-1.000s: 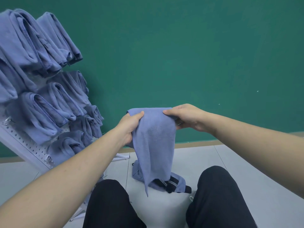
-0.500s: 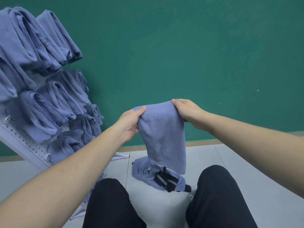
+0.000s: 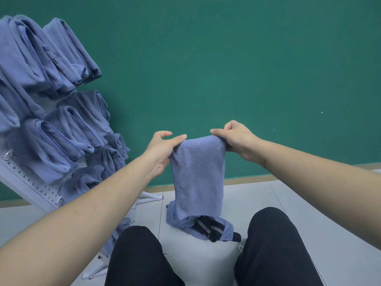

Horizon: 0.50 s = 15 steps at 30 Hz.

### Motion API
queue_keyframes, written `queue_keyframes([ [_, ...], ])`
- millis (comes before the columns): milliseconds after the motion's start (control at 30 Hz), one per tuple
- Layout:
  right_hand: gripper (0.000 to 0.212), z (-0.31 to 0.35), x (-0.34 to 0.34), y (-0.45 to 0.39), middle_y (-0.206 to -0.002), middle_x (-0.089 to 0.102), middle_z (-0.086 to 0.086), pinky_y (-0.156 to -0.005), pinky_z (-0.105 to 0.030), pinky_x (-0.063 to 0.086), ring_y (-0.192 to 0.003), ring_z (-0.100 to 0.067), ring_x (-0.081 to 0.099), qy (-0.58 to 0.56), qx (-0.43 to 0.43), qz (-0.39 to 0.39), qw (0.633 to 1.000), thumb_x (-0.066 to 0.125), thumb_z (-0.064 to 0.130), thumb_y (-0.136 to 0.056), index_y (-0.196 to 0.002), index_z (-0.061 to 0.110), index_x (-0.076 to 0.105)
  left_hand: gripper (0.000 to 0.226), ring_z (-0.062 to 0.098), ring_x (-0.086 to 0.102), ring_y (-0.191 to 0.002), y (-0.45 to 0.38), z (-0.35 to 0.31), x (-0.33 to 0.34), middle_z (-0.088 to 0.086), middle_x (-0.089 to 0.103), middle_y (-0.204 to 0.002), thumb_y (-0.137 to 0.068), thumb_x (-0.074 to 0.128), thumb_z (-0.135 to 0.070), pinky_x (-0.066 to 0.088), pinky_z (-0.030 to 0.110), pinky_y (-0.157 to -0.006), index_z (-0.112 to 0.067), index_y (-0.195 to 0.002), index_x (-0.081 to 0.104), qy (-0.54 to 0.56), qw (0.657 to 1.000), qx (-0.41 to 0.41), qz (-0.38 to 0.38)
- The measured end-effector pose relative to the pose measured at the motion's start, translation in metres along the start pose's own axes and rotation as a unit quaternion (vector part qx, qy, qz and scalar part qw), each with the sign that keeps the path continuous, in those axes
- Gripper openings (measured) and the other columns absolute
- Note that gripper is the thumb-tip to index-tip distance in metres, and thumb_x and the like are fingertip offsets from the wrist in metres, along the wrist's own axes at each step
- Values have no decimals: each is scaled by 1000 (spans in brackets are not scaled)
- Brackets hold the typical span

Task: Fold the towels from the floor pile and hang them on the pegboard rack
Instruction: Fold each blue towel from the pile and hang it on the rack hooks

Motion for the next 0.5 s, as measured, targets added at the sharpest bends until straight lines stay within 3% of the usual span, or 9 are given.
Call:
queue_keyframes([
  [167,13,7,1,1,-92,62,2,-74,-30,51,-80,-15,56,29,32,59,997,54,17,-100,-91,21,63,15,14,66,-94,11,-8,1,1,74,-104,-90,73,-18,52,27,-81,-17,-105,73,-55,994,-1,92],
  [267,17,10,-2,2,-113,70,1,-88,-35,55,-105,-16,65,69,46,112,990,61,22,-97,-108,16,73,37,13,66,-99,12,-10,-2,2,74,-108,-82,79,-7,51,29,-92,-14,-117,71,-116,984,2,133],
  [333,27,13,-4,5,-111,72,2,-94,-36,55,-104,-14,67,93,35,147,984,72,24,-89,-111,9,73,46,16,67,-104,11,-9,-4,2,73,-112,-78,79,-1,51,29,-97,-14,-121,69,-155,978,12,135],
  [433,38,15,-6,8,-114,71,-2,-100,-33,53,-107,-16,67,143,11,176,974,80,13,-81,-116,11,67,41,11,65,-103,12,-11,-4,-4,72,-112,-79,79,-4,47,20,-89,-18,-118,72,-261,958,67,102],
  [500,32,15,-5,7,-113,73,-5,-98,-33,54,-103,-18,68,230,-26,154,960,80,10,-80,-111,12,72,26,10,62,-91,13,-13,-3,-2,74,-103,-82,78,-9,46,23,-82,-21,-105,77,-342,929,109,92],
])
Point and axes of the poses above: each hand's wrist, its own y-axis away from the middle knuckle, its own x-axis out of the palm, z = x × y, the point moved 1 cm from there along -y, towards the middle knuckle
